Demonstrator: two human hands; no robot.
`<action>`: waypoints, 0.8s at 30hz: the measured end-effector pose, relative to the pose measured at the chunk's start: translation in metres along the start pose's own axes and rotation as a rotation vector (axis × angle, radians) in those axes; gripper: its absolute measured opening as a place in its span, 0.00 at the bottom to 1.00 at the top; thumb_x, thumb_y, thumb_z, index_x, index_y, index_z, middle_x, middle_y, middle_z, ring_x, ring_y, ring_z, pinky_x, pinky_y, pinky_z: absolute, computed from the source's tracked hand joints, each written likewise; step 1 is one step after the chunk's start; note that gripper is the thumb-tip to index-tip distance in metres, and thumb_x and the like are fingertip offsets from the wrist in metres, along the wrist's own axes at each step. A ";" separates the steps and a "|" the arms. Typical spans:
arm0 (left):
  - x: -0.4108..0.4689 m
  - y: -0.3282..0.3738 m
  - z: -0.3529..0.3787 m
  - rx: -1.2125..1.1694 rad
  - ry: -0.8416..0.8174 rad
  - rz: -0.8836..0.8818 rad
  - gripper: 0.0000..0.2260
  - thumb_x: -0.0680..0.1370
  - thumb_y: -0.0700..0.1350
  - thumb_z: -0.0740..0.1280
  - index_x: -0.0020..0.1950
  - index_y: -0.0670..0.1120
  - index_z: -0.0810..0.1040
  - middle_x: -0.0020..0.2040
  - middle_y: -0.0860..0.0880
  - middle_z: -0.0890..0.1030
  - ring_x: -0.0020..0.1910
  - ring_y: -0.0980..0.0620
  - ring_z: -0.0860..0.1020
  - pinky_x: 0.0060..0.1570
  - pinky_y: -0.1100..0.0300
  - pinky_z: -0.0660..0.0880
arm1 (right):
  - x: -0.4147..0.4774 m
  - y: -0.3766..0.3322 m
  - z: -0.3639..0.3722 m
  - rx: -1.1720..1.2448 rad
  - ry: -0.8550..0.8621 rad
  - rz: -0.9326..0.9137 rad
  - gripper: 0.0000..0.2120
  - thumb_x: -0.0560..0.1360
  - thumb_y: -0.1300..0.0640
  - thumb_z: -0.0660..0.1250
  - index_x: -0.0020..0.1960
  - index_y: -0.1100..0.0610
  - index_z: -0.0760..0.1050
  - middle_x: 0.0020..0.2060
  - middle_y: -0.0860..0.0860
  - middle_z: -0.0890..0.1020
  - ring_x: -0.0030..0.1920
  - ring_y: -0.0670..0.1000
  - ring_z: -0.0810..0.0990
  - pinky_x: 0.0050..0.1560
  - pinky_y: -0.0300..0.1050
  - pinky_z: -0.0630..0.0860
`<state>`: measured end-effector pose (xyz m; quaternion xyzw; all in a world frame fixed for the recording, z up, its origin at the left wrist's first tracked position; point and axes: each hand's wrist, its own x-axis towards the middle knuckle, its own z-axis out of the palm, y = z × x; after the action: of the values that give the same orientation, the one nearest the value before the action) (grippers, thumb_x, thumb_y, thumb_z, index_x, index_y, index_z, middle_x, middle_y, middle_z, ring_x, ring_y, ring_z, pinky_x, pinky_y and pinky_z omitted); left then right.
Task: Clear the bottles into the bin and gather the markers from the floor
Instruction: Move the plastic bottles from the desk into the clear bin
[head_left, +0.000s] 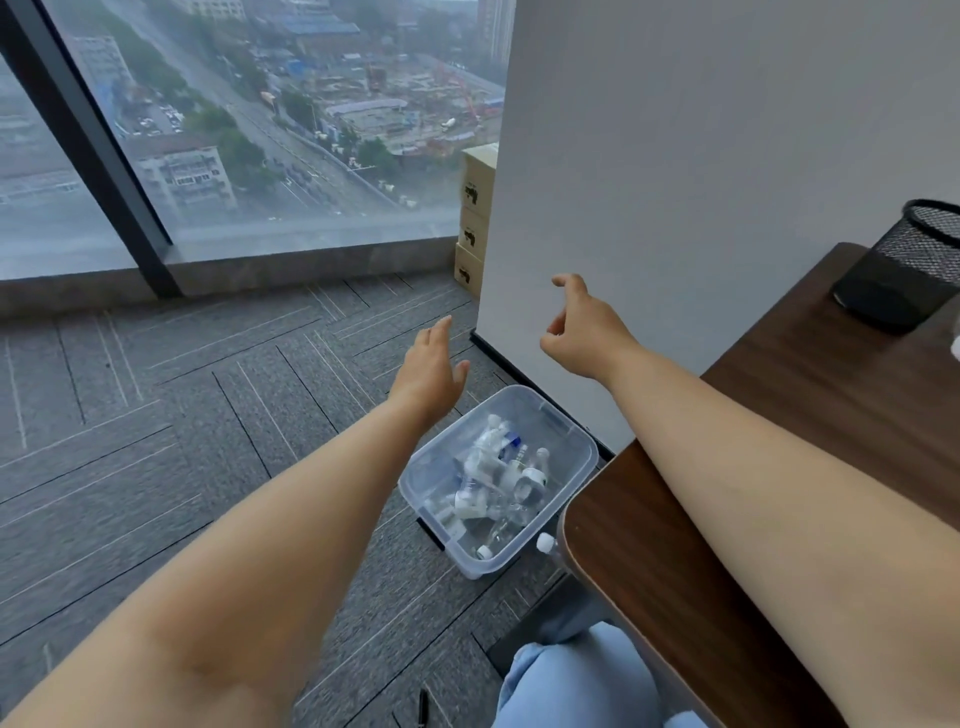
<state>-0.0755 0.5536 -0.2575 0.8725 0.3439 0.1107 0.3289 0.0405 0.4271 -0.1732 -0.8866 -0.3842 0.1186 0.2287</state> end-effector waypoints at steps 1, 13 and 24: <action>-0.001 0.000 -0.001 0.003 -0.004 0.005 0.24 0.79 0.45 0.61 0.74 0.45 0.58 0.72 0.43 0.65 0.69 0.44 0.68 0.68 0.48 0.67 | 0.000 0.000 0.000 -0.002 0.001 -0.001 0.30 0.74 0.62 0.61 0.73 0.55 0.55 0.43 0.55 0.78 0.51 0.58 0.79 0.54 0.53 0.76; -0.027 0.022 -0.035 0.004 0.078 0.113 0.11 0.78 0.45 0.60 0.53 0.44 0.80 0.51 0.45 0.82 0.49 0.45 0.79 0.52 0.50 0.77 | -0.011 -0.006 -0.017 -0.018 0.101 -0.049 0.17 0.74 0.60 0.61 0.63 0.57 0.70 0.45 0.51 0.78 0.47 0.53 0.76 0.49 0.46 0.74; -0.068 0.116 -0.053 -0.076 0.217 0.333 0.08 0.77 0.44 0.61 0.49 0.45 0.79 0.48 0.47 0.81 0.44 0.49 0.77 0.46 0.53 0.77 | -0.079 0.016 -0.080 -0.085 0.256 -0.050 0.12 0.74 0.59 0.60 0.56 0.57 0.75 0.41 0.49 0.78 0.43 0.51 0.76 0.46 0.44 0.73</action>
<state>-0.0871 0.4706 -0.1392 0.8873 0.2240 0.2696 0.2998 0.0277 0.3342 -0.1084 -0.8935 -0.3783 -0.0176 0.2412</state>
